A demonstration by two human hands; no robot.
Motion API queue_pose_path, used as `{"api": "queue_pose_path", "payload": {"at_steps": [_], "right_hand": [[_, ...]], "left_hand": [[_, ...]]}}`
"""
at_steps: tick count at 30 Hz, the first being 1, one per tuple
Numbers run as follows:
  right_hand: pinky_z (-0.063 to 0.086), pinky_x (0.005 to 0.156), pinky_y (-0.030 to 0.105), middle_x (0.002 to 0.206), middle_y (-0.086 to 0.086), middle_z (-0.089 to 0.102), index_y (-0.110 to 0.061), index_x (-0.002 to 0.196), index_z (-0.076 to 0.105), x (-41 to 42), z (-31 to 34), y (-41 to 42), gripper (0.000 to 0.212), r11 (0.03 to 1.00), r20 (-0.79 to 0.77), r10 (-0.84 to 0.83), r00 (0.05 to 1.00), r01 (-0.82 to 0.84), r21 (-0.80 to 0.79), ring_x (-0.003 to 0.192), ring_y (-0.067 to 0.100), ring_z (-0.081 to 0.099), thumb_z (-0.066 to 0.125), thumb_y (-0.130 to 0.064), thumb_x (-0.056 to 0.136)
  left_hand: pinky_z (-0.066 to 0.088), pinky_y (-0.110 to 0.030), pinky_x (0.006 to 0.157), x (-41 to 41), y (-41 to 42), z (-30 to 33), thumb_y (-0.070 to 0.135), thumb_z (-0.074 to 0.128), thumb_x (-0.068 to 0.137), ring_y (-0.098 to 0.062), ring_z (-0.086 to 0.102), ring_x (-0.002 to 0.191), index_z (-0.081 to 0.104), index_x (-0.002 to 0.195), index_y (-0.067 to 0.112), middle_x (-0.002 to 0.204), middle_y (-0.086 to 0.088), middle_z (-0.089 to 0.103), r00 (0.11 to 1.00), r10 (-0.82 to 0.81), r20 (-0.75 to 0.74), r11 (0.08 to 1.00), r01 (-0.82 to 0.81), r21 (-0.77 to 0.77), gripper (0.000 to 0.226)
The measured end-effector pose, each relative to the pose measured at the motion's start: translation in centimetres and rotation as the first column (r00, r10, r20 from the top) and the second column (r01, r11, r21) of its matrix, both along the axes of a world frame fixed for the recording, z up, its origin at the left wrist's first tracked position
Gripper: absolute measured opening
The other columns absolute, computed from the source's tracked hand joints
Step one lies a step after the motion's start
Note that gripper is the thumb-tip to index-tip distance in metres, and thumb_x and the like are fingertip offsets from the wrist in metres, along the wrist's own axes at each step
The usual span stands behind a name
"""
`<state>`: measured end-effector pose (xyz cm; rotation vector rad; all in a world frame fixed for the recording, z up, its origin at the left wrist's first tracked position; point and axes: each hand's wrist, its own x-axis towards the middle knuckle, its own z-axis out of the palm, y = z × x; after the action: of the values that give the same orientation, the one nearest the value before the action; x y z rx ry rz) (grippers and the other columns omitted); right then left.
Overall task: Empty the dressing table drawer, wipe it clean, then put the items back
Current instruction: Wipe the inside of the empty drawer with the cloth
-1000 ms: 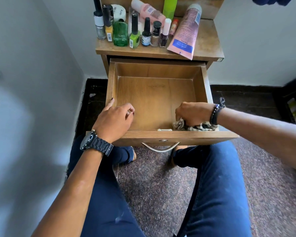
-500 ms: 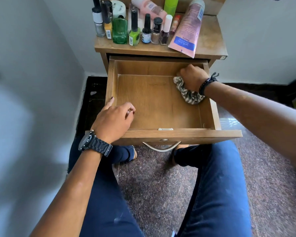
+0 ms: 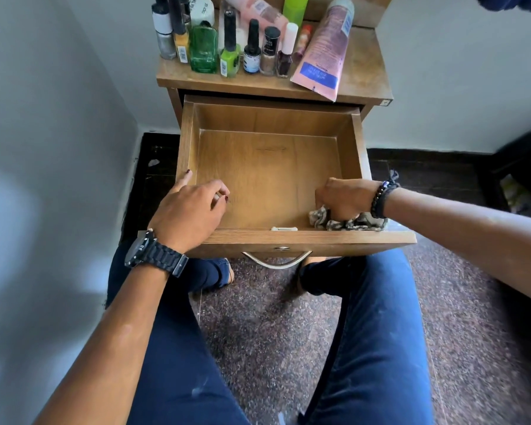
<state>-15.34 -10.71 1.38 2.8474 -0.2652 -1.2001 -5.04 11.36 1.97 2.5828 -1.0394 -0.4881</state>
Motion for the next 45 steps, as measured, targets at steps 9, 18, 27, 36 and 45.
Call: {"api": "queue_pose_path", "payload": {"at_steps": [9,18,27,36,45], "right_hand": [[0.050,0.081,0.042,0.114,0.021,0.059,0.001,0.117,0.056,4.3,-1.3,-4.5,0.029,0.947,0.458,-0.082,0.885,0.212,-0.240,0.104,0.039,0.060,0.038,-0.002,0.094],[0.044,0.092,0.044,0.118,0.023,0.056,0.002,0.117,0.057,6.5,-2.8,-4.7,0.030,0.918,0.423,-0.049,0.905,0.208,-0.339,0.113,0.041,0.049,0.047,-0.009,0.092],[0.051,0.085,0.038,0.116,0.014,0.059,-0.004,0.117,0.059,6.6,-0.2,-3.6,0.040,0.933,0.177,-0.137,0.975,0.187,-0.307,0.108,0.031,0.057,0.063,-0.024,0.084],[0.045,0.068,0.026,0.114,0.010,0.058,-0.003,0.117,0.056,3.1,1.5,-0.8,0.033,0.987,-0.269,-0.061,0.961,0.018,-0.161,0.093,0.023,0.052,0.041,-0.019,0.092],[0.035,0.101,0.032,0.142,0.014,0.044,-0.001,0.132,0.045,2.3,0.5,-0.3,0.042,0.994,-0.375,-0.107,0.921,0.086,-0.072,0.129,0.026,0.042,0.031,-0.021,0.097]], "left_hand": [[0.014,-0.031,0.115,0.1,0.0,0.1,0.025,0.039,0.098,-0.024,0.045,0.127,0.056,0.114,0.021,0.108,0.001,0.070,1.000,0.004,-0.013,1.000,-0.004,-0.008,0.024],[0.019,-0.032,0.114,0.1,0.2,0.0,0.024,0.040,0.097,-0.022,0.040,0.132,0.058,0.111,0.022,0.095,0.000,0.071,0.999,0.031,-0.025,0.999,-0.032,-0.035,0.022],[0.021,-0.033,0.113,0.0,0.4,0.4,0.022,0.040,0.097,-0.025,0.046,0.126,0.057,0.114,0.020,0.111,-0.003,0.068,0.999,0.032,-0.025,0.999,-0.033,-0.037,0.024],[0.041,-0.042,0.096,0.5,0.5,-1.1,0.026,0.040,0.096,-0.022,0.022,0.142,0.057,0.112,0.026,0.116,-0.006,0.065,0.998,0.059,-0.034,0.998,-0.059,-0.002,0.023],[0.046,-0.043,0.094,1.3,0.8,-2.3,0.019,0.038,0.096,-0.028,0.047,0.125,0.057,0.111,0.022,0.099,0.006,0.070,0.995,0.084,-0.053,0.981,-0.092,-0.173,0.024]]}}
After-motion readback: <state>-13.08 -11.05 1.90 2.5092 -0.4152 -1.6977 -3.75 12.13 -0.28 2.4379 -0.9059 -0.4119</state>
